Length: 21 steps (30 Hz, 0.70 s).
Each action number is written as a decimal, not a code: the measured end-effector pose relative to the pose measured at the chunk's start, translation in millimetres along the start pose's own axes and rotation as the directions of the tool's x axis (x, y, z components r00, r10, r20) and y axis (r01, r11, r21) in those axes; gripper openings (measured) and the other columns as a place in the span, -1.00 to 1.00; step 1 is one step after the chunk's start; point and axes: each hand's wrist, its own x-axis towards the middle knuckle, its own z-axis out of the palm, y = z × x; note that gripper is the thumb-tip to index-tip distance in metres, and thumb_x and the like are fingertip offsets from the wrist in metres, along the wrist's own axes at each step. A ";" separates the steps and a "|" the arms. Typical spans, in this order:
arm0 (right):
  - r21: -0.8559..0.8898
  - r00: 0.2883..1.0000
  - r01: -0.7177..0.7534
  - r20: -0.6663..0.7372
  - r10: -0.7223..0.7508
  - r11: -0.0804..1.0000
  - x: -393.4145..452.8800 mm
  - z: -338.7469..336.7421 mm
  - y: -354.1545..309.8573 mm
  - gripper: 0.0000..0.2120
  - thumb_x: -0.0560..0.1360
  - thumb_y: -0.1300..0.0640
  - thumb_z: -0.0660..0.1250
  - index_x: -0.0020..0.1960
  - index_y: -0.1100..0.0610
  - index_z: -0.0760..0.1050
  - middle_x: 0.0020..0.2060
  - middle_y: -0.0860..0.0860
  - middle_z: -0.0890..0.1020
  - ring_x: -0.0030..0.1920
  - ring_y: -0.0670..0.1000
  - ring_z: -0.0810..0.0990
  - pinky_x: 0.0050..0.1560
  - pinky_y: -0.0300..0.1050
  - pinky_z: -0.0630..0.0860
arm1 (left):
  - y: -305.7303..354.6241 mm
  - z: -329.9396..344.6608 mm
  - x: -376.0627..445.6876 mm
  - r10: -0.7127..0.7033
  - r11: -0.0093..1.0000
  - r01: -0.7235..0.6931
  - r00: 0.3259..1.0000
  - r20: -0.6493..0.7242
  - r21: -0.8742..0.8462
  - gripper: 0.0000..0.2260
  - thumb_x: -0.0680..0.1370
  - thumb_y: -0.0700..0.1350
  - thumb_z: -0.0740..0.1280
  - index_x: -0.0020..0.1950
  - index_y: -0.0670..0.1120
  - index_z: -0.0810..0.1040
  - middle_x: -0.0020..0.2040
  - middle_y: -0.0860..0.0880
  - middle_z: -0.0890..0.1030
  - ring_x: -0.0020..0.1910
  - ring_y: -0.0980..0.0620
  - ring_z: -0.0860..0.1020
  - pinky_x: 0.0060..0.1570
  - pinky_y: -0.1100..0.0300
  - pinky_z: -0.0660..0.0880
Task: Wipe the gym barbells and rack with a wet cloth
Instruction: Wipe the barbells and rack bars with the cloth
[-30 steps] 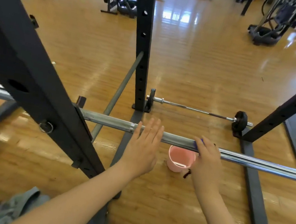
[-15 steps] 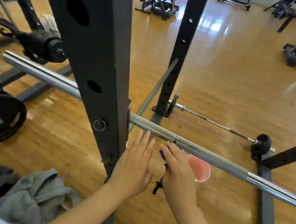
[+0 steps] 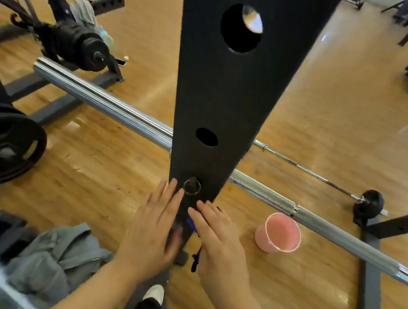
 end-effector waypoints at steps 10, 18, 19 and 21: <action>0.089 0.972 0.106 0.199 -0.122 0.990 41.4 44.0 -36.3 -0.24 0.19 0.48 0.50 0.33 0.13 0.41 0.25 0.10 0.54 0.32 0.00 0.35 0.45 -0.11 0.12 | -72.8 -19.6 3.9 -0.146 0.978 0.140 0.989 0.023 0.156 -0.42 0.50 0.00 0.11 0.48 -0.19 0.13 0.47 -0.20 0.26 0.46 -0.11 0.13 0.41 0.06 0.05; 0.042 0.985 0.072 0.156 -0.078 0.996 62.9 43.1 -35.2 -0.37 0.14 0.50 0.52 0.17 0.17 0.56 0.13 0.05 0.61 0.21 -0.03 0.39 0.37 -0.30 -0.01 | -69.5 -18.2 25.6 -0.178 0.964 0.166 0.983 0.042 0.208 -0.28 0.38 -0.10 0.42 0.45 -0.22 0.18 0.44 -0.23 0.32 0.45 -0.18 0.23 0.35 -0.09 0.21; 0.039 0.985 0.064 0.157 -0.070 0.997 62.7 44.5 -36.2 -0.36 0.15 0.51 0.51 0.18 0.16 0.55 0.14 0.04 0.60 0.21 -0.03 0.40 0.38 -0.33 -0.04 | -69.7 -19.7 31.0 -0.153 0.969 0.139 0.987 0.057 0.204 -0.29 0.37 -0.10 0.39 0.45 -0.22 0.18 0.44 -0.23 0.31 0.45 -0.19 0.23 0.35 -0.12 0.24; 0.076 0.980 0.071 0.181 -0.084 0.995 61.2 47.3 -38.8 -0.37 0.20 0.50 0.48 0.21 0.12 0.53 0.19 0.00 0.56 0.22 -0.05 0.44 0.37 -0.38 0.08 | -73.7 -25.2 47.3 -0.102 0.970 0.080 0.991 0.085 0.228 -0.26 0.34 -0.09 0.39 0.44 -0.25 0.18 0.44 -0.25 0.30 0.44 -0.23 0.24 0.35 -0.16 0.23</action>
